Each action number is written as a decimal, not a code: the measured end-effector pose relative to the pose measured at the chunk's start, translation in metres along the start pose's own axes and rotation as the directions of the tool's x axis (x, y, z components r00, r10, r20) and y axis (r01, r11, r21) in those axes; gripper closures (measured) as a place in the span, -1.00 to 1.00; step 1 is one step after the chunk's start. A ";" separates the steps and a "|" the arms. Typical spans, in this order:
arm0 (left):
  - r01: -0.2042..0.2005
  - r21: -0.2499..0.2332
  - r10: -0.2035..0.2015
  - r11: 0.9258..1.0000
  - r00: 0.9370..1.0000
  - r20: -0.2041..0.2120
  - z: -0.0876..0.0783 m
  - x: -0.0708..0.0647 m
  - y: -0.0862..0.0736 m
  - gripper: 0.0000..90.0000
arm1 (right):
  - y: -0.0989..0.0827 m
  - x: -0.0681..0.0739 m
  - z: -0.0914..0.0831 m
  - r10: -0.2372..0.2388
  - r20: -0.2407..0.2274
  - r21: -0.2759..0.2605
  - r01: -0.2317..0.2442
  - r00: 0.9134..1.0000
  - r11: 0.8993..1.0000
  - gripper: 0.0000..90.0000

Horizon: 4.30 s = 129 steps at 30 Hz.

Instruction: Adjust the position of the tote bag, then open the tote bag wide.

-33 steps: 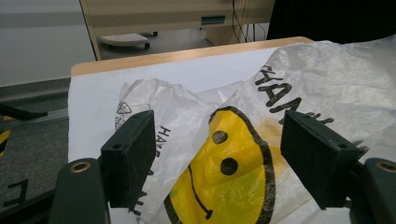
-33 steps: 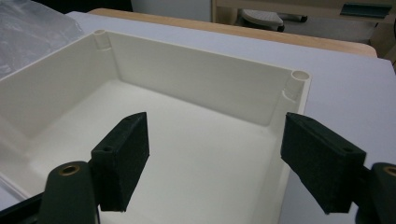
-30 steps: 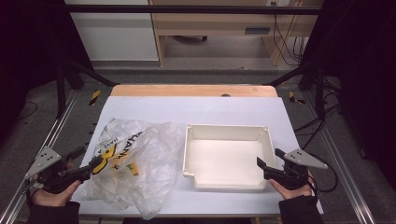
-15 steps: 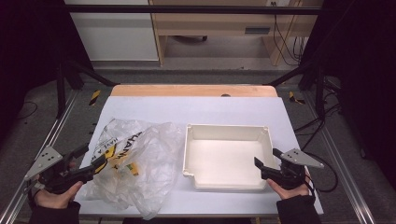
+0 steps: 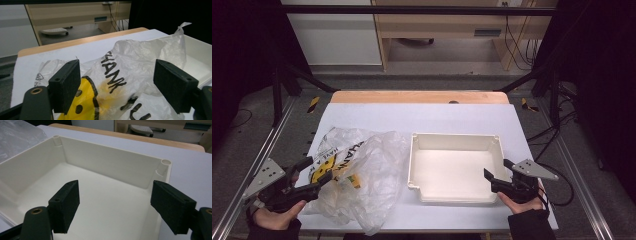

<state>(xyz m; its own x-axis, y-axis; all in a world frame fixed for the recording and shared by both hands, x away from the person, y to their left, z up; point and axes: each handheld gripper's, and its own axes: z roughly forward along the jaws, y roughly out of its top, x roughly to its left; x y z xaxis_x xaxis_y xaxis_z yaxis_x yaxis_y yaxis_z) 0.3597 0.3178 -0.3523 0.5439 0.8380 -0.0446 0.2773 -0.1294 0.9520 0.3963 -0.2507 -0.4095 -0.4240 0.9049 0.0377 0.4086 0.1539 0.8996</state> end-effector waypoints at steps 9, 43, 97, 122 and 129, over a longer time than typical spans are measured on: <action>0.006 -0.001 -0.006 1.000 1.000 0.024 -0.004 -0.005 0.001 -0.57 | 0.000 0.000 0.001 0.001 -0.005 0.003 -0.001 1.000 1.000 -0.48; -0.059 0.093 0.052 0.994 0.996 0.075 0.023 -0.036 -0.004 -0.54 | 0.004 0.017 0.005 -0.028 -0.068 0.013 0.029 0.997 1.000 -0.32; -0.063 0.168 0.042 0.984 0.991 0.129 0.053 -0.039 -0.007 0.97 | 0.032 0.165 0.062 -0.160 -0.399 0.009 0.178 0.903 0.984 1.00; -0.049 0.153 0.028 0.987 0.991 0.134 0.050 -0.037 -0.007 0.98 | 0.019 0.233 0.106 -0.191 -0.453 0.065 0.246 0.871 0.967 1.00; -0.050 0.154 0.029 0.987 0.990 0.135 0.049 -0.036 -0.007 0.98 | 0.010 0.246 0.120 -0.183 -0.459 0.077 0.244 0.870 0.967 1.00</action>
<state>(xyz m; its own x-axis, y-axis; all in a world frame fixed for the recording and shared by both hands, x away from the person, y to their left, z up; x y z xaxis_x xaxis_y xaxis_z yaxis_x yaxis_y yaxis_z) 0.3772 0.2626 -0.3725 0.6537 0.7546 -0.0576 0.3689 -0.2513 0.8949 0.3933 0.0207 -0.4436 -0.8142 0.5766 0.0680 0.3539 0.4000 0.8454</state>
